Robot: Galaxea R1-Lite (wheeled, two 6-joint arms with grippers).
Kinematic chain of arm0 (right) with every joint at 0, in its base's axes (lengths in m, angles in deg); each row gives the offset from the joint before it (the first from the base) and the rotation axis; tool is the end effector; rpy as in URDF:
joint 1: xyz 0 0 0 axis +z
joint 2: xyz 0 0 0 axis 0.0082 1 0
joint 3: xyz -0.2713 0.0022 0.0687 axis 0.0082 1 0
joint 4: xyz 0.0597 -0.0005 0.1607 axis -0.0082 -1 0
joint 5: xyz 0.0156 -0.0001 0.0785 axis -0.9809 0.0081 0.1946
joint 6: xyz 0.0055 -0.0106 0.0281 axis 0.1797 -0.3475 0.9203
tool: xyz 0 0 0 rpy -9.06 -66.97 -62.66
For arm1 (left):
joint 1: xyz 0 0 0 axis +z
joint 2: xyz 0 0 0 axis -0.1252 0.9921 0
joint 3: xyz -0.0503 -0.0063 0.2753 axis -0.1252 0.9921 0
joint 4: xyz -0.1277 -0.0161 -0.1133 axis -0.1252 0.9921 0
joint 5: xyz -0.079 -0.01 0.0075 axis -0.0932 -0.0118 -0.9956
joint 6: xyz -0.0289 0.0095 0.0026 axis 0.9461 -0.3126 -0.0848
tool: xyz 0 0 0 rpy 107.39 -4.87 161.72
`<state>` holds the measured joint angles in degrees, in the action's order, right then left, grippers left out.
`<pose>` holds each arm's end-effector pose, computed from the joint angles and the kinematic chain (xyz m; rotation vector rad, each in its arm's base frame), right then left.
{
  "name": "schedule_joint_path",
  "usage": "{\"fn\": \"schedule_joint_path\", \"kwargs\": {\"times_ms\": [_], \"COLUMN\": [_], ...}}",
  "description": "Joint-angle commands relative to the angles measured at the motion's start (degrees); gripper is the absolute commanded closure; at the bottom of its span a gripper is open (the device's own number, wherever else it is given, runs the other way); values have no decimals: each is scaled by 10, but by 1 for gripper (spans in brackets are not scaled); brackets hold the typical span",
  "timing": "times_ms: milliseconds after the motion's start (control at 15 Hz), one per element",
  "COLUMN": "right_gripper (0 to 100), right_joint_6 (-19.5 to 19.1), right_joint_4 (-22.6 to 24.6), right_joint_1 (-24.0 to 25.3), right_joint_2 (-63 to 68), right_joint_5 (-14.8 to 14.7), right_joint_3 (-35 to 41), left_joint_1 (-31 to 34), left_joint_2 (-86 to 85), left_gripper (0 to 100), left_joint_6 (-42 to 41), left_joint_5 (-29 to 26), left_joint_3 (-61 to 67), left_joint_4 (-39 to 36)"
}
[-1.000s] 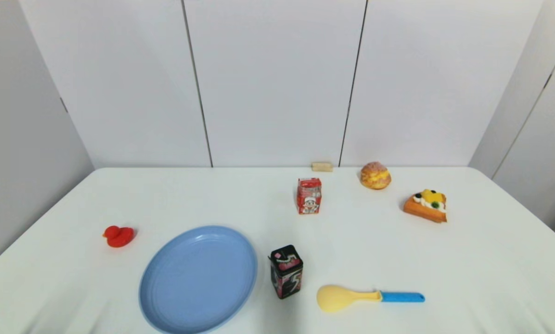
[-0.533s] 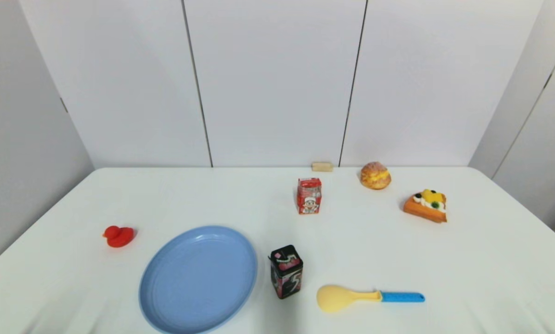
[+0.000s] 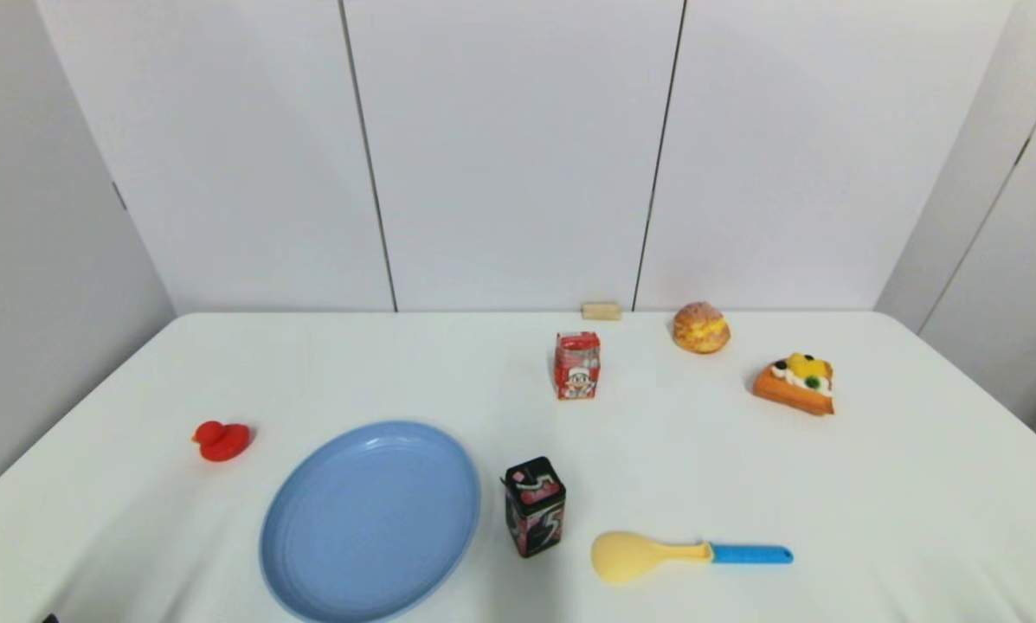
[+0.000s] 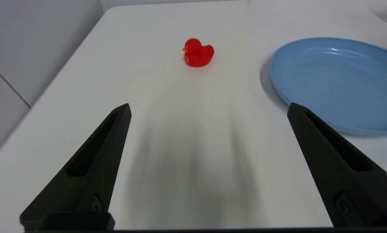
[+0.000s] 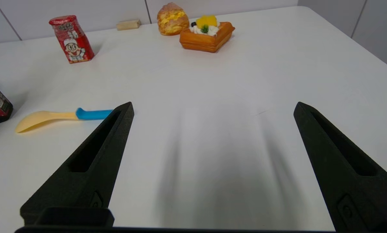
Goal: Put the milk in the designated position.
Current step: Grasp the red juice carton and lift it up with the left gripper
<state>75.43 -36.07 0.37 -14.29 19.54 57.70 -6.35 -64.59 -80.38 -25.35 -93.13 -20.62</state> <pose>-0.0155 -0.0003 0.0739 0.1080 0.0115 -0.0147 0.0013 0.0000 0.1148 0.0942 0.1237 0.0094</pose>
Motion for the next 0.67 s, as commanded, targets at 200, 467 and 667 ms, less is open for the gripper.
{"fn": "schedule_joint_path", "kwargs": {"times_ms": [200,467,667], "right_gripper": [0,0,0], "right_joint_6": [0,0,0], "right_joint_4": [0,0,0], "right_joint_1": [0,0,0], "right_joint_2": [1,1,1], "right_joint_5": [0,0,0], "right_joint_3": [0,0,0], "left_joint_1": [-14,-110,-165], "left_joint_2": [475,733,850], "left_gripper": [0,0,0], "left_joint_6": [-192,-207,-217], "left_joint_5": [-63,-239,-352], "left_joint_3": [-323,-479,-543], "left_joint_4": [-105,-162,-162]}}
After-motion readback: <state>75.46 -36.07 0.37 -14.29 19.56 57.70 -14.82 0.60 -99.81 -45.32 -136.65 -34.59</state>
